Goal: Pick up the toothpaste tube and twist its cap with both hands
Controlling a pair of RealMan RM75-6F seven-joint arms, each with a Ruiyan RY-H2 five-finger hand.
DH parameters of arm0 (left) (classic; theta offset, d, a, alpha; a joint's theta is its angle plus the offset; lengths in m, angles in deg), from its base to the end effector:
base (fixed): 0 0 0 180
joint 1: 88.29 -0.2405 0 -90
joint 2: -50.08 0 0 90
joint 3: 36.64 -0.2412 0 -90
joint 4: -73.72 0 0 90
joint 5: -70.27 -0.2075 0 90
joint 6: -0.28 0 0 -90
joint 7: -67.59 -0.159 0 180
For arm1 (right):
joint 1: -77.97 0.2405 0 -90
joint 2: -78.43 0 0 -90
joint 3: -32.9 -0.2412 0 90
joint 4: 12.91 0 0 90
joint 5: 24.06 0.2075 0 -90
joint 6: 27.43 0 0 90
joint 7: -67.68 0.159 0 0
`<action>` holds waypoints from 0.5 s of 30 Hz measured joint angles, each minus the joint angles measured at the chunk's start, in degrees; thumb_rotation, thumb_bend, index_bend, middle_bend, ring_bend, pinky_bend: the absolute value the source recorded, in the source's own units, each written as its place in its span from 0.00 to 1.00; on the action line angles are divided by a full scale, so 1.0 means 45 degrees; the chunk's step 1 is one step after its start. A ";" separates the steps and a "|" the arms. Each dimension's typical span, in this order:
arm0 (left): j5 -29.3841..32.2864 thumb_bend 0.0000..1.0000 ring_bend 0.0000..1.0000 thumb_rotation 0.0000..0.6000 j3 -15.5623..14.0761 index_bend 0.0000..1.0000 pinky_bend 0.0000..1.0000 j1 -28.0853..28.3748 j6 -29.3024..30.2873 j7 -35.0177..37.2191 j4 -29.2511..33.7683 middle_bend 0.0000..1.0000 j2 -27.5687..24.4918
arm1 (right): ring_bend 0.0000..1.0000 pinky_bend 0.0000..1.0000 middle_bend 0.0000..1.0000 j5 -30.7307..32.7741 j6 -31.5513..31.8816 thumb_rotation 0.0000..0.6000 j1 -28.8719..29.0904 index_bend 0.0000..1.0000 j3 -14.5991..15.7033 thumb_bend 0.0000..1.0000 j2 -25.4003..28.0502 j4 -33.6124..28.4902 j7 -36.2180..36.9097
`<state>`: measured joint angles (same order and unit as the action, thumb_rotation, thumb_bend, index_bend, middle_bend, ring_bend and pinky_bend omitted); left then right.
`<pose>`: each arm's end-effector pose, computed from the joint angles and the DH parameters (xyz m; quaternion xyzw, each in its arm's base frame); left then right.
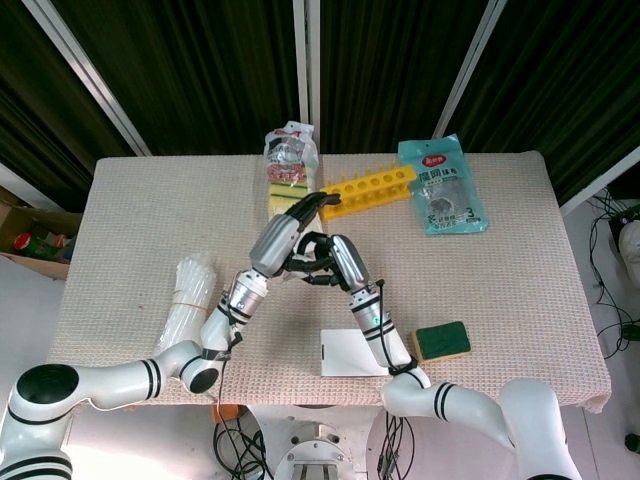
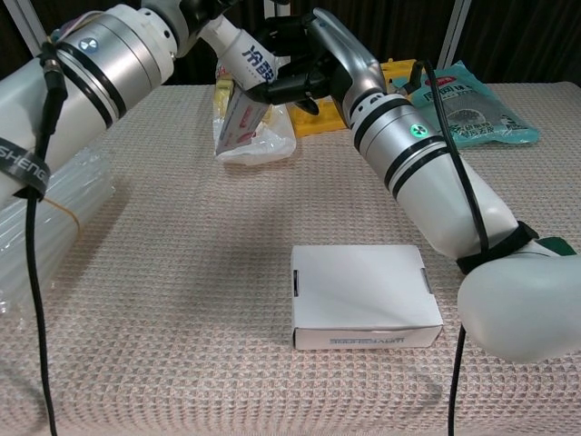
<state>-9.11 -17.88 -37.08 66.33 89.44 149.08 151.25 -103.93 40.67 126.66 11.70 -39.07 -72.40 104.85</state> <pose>-0.0128 0.3635 -0.0177 -0.5827 -0.4551 -0.6489 0.1796 -0.0275 -0.3551 -0.0764 0.4646 -0.5590 0.6739 0.1323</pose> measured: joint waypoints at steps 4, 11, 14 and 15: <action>0.0022 0.00 0.11 0.11 0.0042 0.11 0.20 -0.0030 -0.0070 0.0273 0.0158 0.16 -0.0157 | 0.87 0.98 0.95 0.0002 0.0030 1.00 -0.0076 1.00 0.0058 0.55 0.0032 0.0003 -0.0005; 0.0267 0.00 0.11 0.01 0.0465 0.11 0.19 -0.0432 0.0501 0.0372 0.0448 0.16 -0.0722 | 0.87 0.98 0.95 -0.0181 0.0376 1.00 -0.0619 1.00 0.0490 0.55 0.0526 -0.0270 -0.0253; 0.0525 0.00 0.11 0.00 0.0673 0.11 0.19 -0.0806 0.0807 0.0261 0.0633 0.16 -0.1254 | 0.87 0.98 0.95 -0.0270 0.0655 1.00 -0.0993 1.00 0.0693 0.55 0.0932 -0.0438 -0.0432; 0.0625 0.00 0.10 0.00 0.0721 0.11 0.19 -0.0986 0.0920 0.0163 0.0707 0.16 -0.1508 | 0.87 0.98 0.95 -0.0307 0.0757 1.00 -0.1110 1.00 0.0757 0.55 0.1077 -0.0477 -0.0525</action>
<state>-6.30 -14.63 -41.52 70.47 90.17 152.26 144.47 -105.31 44.08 121.66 15.11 -34.22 -74.54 102.49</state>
